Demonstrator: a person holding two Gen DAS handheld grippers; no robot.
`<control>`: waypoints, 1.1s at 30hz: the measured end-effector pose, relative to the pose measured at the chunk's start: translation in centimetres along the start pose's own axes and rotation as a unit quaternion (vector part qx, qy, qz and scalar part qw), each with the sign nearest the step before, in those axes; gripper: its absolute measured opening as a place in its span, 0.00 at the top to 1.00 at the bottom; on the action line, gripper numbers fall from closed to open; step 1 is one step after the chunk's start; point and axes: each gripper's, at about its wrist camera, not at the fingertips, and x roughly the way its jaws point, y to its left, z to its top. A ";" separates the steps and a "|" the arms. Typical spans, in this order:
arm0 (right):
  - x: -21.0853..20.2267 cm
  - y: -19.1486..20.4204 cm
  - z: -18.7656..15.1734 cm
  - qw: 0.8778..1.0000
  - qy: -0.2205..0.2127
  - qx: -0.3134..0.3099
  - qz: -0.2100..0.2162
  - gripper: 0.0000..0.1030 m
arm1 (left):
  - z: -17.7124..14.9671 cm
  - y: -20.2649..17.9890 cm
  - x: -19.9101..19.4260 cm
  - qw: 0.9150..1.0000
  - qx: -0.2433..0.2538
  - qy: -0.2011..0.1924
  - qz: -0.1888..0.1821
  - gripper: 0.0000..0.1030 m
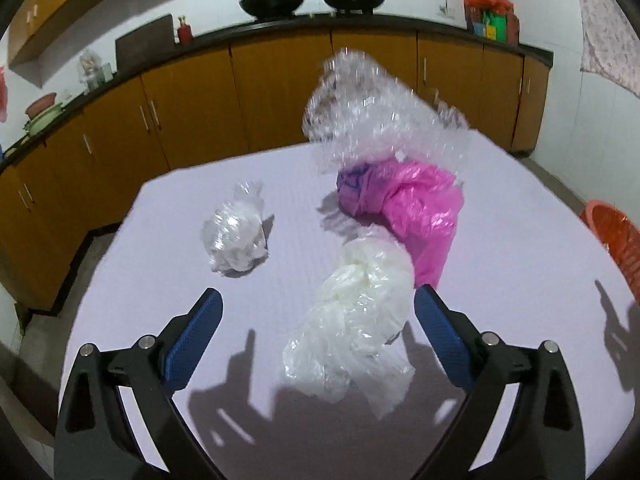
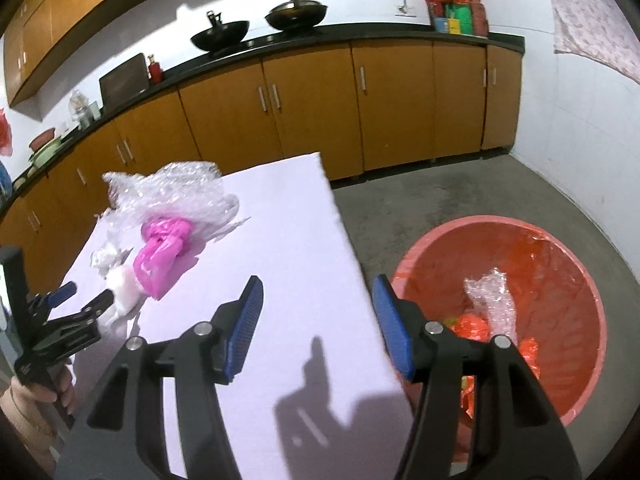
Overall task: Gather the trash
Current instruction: 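Move both tools back over the table toward the white bag, then grasp the white bag with the left tool while the right tool grasps the bubble wrap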
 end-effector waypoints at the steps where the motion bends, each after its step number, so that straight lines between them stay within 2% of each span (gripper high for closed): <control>1: 0.1 0.2 0.0 1.000 0.002 -0.002 0.000 0.45 | 0.1 0.0 0.5 1.000 -0.004 0.008 -0.010 0.07; 3: 0.1 0.6 -0.1 1.000 0.004 -0.006 -0.001 0.45 | -0.1 -0.1 1.0 1.000 -0.007 0.014 -0.024 0.08; 10: 0.6 1.8 0.0 1.000 0.010 -0.015 0.000 0.45 | -0.2 0.5 3.0 0.995 -0.034 0.057 -0.077 0.45; 14: 0.9 2.6 -0.1 1.000 0.013 -0.022 0.004 0.45 | -0.5 1.0 2.8 0.994 -0.040 0.054 -0.091 0.59; 17: 1.2 3.3 0.0 1.000 0.015 -0.026 0.010 0.45 | -0.8 1.3 2.0 0.995 -0.037 0.040 -0.086 0.67; 22: 1.7 4.8 0.2 0.999 0.016 -0.033 0.024 0.45 | -1.6 3.3 0.2 0.997 -0.045 0.016 -0.067 0.70; 33: 4.6 10.2 2.2 0.996 0.010 -0.053 0.066 0.45 | -2.2 9.8 -2.9 0.995 -0.101 -0.010 -0.018 0.71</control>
